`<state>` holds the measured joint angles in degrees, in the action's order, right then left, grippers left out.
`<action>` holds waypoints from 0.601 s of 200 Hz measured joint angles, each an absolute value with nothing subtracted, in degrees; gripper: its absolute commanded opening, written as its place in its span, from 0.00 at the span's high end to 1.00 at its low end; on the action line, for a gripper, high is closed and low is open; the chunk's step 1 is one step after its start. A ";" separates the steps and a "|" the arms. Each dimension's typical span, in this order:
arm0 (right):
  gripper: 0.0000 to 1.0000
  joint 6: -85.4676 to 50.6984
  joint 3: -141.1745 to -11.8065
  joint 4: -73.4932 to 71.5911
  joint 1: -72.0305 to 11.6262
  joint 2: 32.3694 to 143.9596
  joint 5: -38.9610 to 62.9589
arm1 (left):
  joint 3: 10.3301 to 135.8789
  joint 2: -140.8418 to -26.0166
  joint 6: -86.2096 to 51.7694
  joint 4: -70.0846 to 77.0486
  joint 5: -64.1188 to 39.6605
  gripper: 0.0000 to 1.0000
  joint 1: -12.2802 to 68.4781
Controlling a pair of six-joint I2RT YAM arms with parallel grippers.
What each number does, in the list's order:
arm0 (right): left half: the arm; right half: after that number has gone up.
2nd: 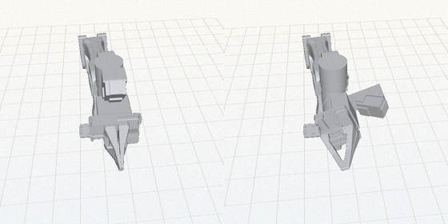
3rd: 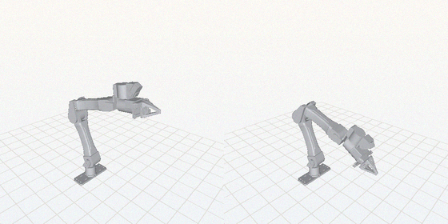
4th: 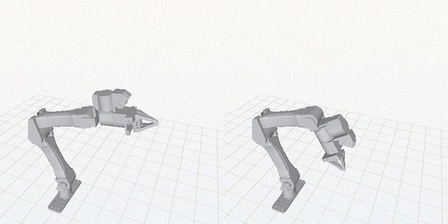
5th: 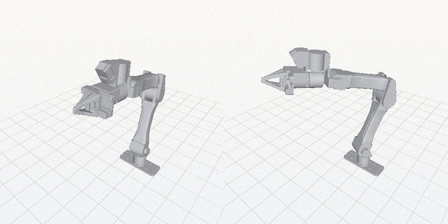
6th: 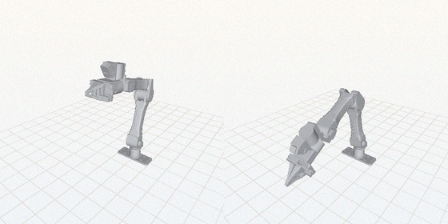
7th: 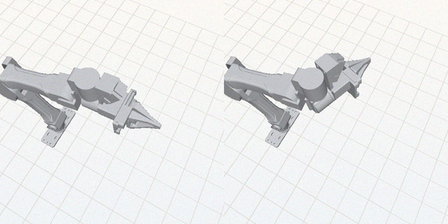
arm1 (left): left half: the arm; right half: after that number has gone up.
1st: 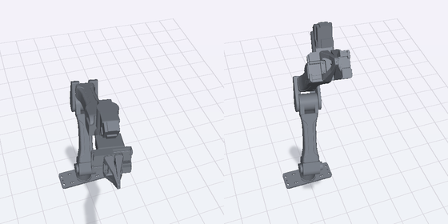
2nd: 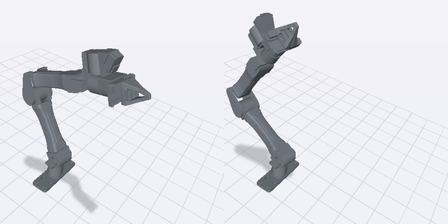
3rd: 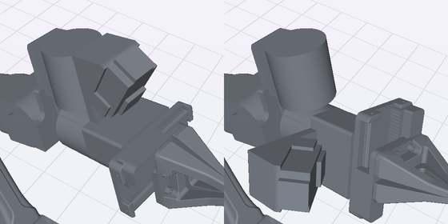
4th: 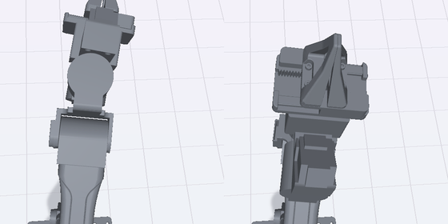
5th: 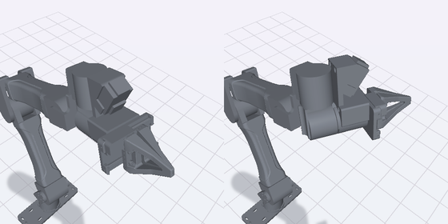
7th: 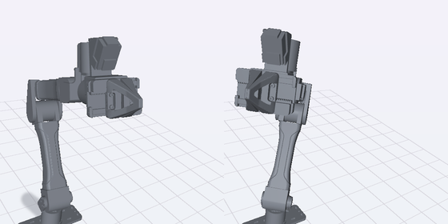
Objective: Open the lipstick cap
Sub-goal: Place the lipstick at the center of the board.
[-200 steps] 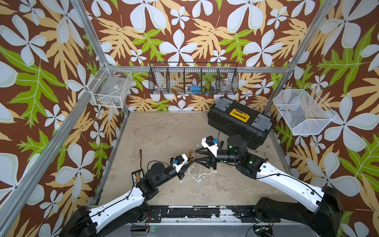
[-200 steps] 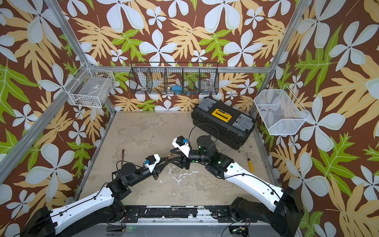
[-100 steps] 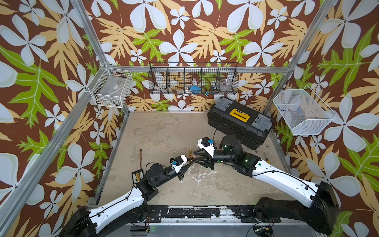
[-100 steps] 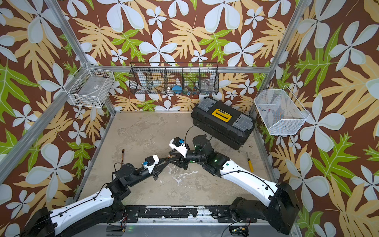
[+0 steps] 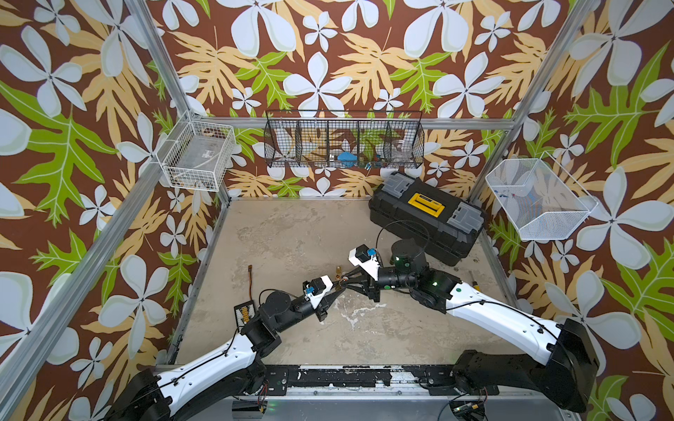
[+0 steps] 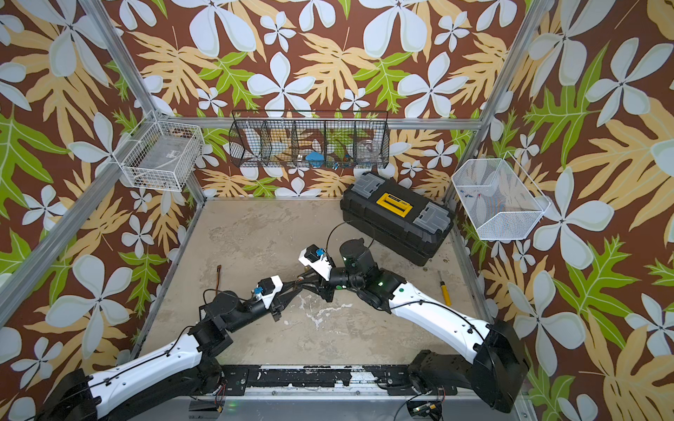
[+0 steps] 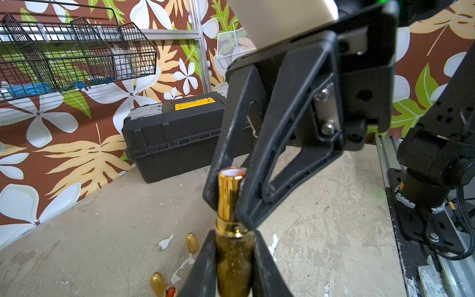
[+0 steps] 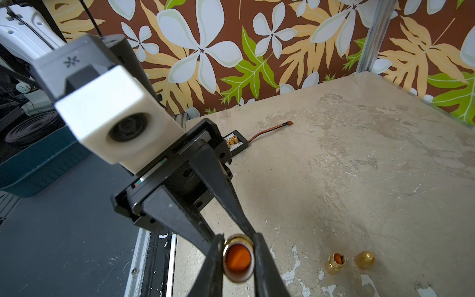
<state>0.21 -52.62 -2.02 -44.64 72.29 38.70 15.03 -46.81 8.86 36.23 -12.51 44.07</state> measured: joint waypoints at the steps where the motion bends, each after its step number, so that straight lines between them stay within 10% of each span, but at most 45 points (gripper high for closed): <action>1: 0.81 0.21 -52.62 -2.02 -44.64 72.27 38.68 | 15.03 -46.81 8.86 36.25 -12.51 0.77 44.07; 58: 0.81 -0.23 -51.77 -2.37 -44.71 70.85 37.95 | 15.03 -46.63 8.91 36.14 -12.27 0.39 44.10; 120: 0.82 -1.17 -46.96 -3.75 -44.66 66.19 21.02 | 15.05 -47.09 6.57 34.24 -11.49 0.35 44.10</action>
